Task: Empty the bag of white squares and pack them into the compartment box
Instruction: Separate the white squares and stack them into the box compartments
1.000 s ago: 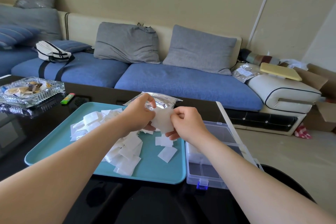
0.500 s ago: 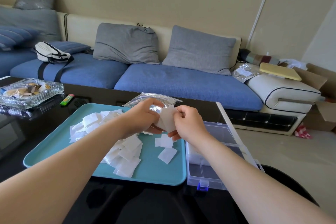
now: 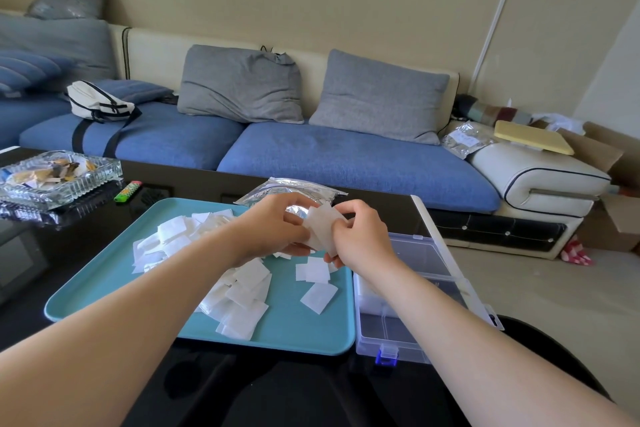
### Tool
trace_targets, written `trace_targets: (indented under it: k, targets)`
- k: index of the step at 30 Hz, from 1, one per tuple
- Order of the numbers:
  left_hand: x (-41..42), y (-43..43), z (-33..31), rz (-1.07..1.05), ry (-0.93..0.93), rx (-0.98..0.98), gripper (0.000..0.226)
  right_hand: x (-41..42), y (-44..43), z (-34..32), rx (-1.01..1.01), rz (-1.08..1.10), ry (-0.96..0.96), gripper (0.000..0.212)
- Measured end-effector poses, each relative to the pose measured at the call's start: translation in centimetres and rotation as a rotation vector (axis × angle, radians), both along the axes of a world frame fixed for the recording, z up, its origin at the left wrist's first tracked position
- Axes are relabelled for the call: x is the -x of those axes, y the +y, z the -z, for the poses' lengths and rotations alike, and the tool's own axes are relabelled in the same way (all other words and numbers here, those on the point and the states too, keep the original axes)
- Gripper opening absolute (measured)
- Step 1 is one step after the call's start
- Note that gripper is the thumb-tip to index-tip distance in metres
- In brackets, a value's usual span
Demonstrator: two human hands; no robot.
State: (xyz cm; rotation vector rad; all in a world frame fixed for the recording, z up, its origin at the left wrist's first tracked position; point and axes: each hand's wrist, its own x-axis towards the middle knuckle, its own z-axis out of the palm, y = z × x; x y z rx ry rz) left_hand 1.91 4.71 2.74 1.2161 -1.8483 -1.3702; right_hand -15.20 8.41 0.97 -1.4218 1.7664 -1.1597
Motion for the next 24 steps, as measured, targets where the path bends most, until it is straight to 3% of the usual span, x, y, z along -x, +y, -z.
trace_targets:
  k: [4, 7, 12, 18, 24]
  targets:
    - [0.3, -0.3, 0.1, -0.112, -0.007, 0.021, 0.042, -0.1, -0.7, 0.5, -0.07, -0.03, -0.157, 0.03]
    - [0.4, -0.6, 0.3, -0.187, -0.01, 0.041, 0.038, -0.2, -0.9, 0.7, -0.098, -0.096, -0.302, 0.051]
    - [0.3, -0.6, 0.3, -0.195, 0.0, 0.006, 0.037, 0.2, -1.5, 2.0, 0.1, -0.065, -0.08, 0.068]
    - [0.4, -0.6, 0.1, -0.164, 0.049, -0.031, 0.036, 0.3, -1.2, 1.7, 0.208, -0.012, 0.013, 0.043]
    - [0.1, -0.7, 0.3, -0.089, 0.098, -0.04, 0.039, 0.5, -1.4, 1.6, 0.159, -0.001, -0.041, 0.035]
